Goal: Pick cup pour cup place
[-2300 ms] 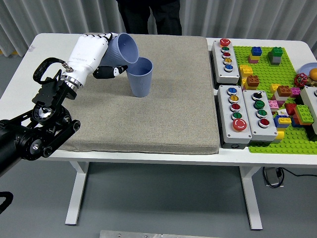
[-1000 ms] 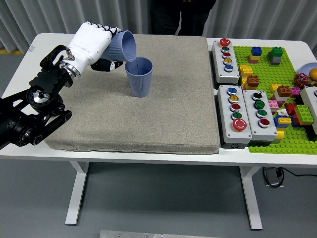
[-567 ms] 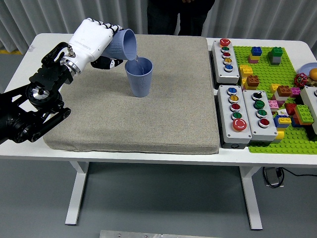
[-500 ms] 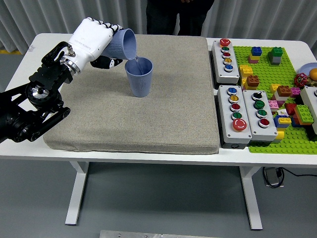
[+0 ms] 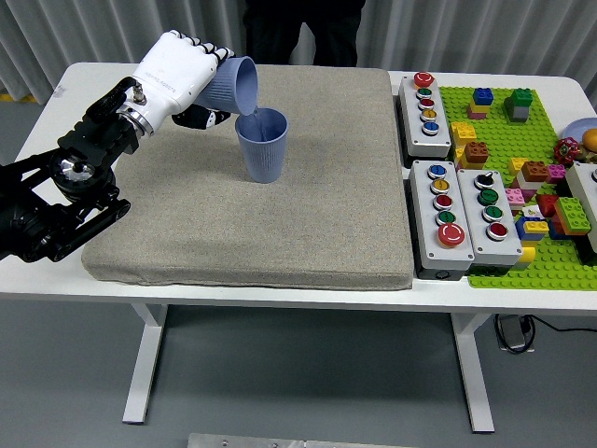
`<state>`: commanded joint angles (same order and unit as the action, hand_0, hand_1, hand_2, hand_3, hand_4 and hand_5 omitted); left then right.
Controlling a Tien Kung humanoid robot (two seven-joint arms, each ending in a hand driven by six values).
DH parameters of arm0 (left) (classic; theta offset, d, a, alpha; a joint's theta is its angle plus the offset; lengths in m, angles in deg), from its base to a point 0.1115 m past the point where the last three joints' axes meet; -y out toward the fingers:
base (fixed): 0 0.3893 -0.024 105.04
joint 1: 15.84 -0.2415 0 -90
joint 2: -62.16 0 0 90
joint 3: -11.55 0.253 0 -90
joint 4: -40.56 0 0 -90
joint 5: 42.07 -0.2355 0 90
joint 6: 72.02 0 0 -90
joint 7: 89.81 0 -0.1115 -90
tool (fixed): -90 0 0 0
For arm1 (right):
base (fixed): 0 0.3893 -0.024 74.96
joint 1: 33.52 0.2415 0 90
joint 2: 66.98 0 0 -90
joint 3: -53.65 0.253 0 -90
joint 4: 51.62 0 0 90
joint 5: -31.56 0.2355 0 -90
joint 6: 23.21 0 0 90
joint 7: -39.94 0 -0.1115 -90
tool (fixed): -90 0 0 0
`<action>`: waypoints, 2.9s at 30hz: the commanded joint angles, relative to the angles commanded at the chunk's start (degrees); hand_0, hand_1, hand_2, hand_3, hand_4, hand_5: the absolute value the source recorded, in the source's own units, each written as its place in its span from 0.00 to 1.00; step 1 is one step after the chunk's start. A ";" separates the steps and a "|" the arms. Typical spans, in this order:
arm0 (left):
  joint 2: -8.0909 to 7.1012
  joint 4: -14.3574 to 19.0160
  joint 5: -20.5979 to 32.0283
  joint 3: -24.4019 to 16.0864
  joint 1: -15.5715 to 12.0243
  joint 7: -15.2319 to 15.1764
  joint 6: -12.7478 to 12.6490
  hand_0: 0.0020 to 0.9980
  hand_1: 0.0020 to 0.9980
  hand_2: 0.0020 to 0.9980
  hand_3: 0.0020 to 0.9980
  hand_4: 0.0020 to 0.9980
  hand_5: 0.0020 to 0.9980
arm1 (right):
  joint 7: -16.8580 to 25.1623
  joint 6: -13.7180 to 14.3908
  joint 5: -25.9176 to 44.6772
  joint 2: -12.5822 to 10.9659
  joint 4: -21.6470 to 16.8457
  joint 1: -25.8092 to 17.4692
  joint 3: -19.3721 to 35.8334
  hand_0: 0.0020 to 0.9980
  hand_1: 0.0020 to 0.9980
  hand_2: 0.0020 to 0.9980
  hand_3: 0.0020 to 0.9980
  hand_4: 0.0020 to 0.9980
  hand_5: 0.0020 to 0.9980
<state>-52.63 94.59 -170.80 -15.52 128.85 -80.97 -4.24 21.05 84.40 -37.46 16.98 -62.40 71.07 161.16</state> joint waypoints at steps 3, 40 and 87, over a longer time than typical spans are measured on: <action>0.01 0.08 -0.38 0.27 0.22 0.19 -0.01 0.37 0.45 0.57 0.57 0.72 0.28 | 0.01 -0.02 -0.10 0.03 0.00 -0.11 0.05 0.68 0.62 0.57 0.56 0.00 0.18; -0.89 0.65 -1.27 2.62 1.10 1.64 -0.02 0.37 0.45 0.57 0.57 0.71 0.26 | -0.04 -0.11 -0.01 0.22 0.01 -0.57 0.12 0.68 0.62 0.57 0.56 0.00 0.18; 11.31 3.97 16.34 -29.23 -20.93 -4.82 -7.38 0.37 0.45 0.55 0.57 0.71 0.28 | 0.12 -0.22 -2.17 0.66 0.00 -2.42 1.06 0.68 0.62 0.57 0.56 0.00 0.18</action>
<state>-41.32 98.56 -154.46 -44.75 107.93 -85.79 -11.62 21.16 84.18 -39.63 17.64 -62.39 68.65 162.21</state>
